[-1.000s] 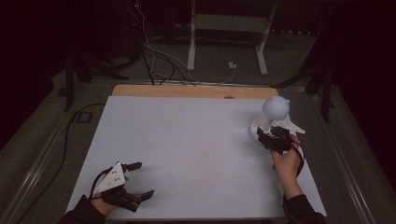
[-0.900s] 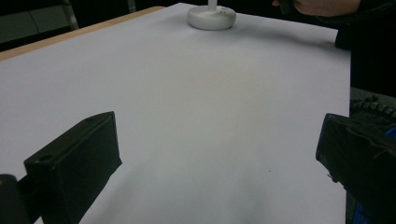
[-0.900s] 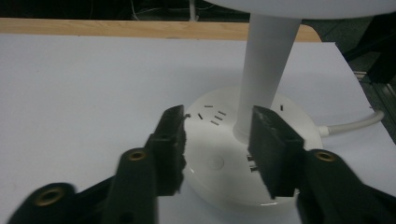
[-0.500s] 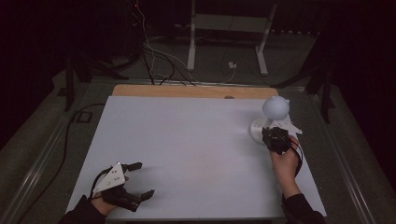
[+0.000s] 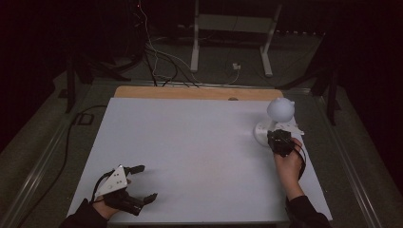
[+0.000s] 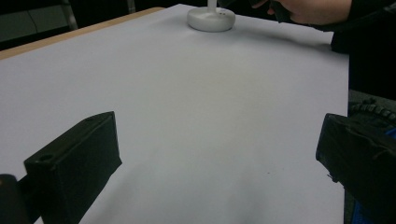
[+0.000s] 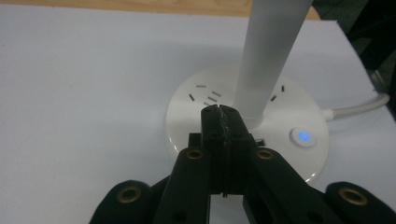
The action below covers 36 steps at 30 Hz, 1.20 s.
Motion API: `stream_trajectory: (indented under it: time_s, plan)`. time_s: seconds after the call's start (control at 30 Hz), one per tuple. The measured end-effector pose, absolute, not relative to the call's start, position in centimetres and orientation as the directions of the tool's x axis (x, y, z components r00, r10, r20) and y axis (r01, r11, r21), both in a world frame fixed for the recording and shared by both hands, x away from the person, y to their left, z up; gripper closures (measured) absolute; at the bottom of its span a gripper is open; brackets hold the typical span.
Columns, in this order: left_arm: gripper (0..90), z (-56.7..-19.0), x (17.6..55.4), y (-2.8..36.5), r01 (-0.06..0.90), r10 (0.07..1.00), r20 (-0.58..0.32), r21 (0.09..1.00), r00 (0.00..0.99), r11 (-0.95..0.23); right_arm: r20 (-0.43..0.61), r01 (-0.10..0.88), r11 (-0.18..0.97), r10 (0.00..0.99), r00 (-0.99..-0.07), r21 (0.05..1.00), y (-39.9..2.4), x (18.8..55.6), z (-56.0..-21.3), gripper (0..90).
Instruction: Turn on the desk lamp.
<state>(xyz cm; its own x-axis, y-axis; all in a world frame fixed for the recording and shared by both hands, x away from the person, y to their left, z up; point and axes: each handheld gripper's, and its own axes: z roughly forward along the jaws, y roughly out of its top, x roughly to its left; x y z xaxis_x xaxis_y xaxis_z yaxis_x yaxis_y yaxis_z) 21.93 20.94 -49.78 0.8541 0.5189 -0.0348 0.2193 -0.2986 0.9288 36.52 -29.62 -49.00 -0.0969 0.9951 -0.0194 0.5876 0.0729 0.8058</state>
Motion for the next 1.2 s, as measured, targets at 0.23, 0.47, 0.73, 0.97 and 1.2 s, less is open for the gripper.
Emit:
stream_trajectory:
  time_s: [0.23,0.47,0.73,0.97,1.2]
  plan:
    - [0.2,-49.8,21.9,20.9,0.220,0.521,-0.036,0.930,0.853,-0.295,-0.041,0.600,0.098,0.993,-0.107,0.794,-29.4,36.8,-49.6,90.0]
    - [0.2,-49.8,21.9,21.0,0.220,0.521,-0.033,0.928,0.853,-0.301,-0.063,0.609,0.119,0.992,-0.112,0.784,-29.4,37.3,-50.1,90.0]
    - [0.2,-49.8,22.0,21.0,0.219,0.521,-0.035,0.930,0.853,-0.296,-0.079,0.607,0.138,0.989,-0.123,0.783,-29.1,37.4,-50.3,90.0]
    - [0.2,-49.8,22.0,21.0,0.220,0.522,-0.037,0.930,0.852,-0.294,-0.078,0.604,0.137,0.989,-0.122,0.785,-29.2,37.3,-50.4,90.0]
    - [0.2,-49.8,22.0,20.9,0.220,0.522,-0.034,0.929,0.853,-0.299,-0.093,0.600,0.149,0.988,-0.124,0.786,-29.1,37.3,-50.5,90.0]
